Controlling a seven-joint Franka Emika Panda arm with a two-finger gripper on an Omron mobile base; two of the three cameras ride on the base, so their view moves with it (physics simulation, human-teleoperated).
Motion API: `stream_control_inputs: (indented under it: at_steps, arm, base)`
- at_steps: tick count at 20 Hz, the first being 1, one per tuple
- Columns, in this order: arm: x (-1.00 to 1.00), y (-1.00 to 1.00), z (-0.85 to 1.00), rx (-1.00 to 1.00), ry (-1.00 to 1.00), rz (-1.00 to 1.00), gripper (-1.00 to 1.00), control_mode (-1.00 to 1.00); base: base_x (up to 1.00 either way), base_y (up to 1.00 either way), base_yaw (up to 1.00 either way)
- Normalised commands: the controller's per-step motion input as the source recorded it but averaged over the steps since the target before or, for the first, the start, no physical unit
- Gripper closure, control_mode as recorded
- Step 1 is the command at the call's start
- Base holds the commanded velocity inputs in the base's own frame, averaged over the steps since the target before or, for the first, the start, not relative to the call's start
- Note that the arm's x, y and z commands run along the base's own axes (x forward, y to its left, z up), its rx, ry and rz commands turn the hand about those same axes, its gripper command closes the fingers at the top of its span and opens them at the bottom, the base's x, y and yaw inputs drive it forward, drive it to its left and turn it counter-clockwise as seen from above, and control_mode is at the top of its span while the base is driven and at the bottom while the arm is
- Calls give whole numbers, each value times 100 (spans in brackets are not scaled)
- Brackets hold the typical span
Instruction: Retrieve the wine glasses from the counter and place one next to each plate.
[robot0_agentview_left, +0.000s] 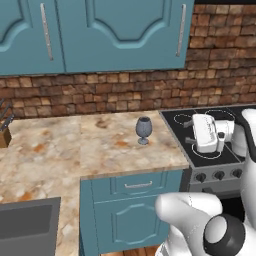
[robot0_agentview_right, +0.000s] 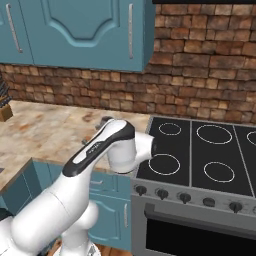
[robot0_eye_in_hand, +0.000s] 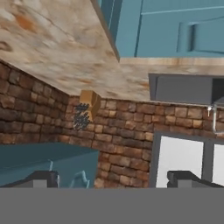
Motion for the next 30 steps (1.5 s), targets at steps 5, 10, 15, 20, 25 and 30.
stream_control_inputs:
  at_steps: [5,10,15,20,25,30]
  arm:
    - [12,0,-26,0,2,4,-100,-100]
    - [30,0,-31,0,1,3,-100,-100]
    - [31,0,-27,0,0,4,-100,-100]
    - [30,0,-23,0,1,5,-100,-100]
    - [42,0,-19,0,5,6,-100,-100]
    - [46,-7,-10,0,5,8,-100,-100]
  base:
    - [0,0,0]
    - [0,0,0]
    - [0,0,0]
    - [0,0,0]
    - [0,0,0]
    - [0,0,0]
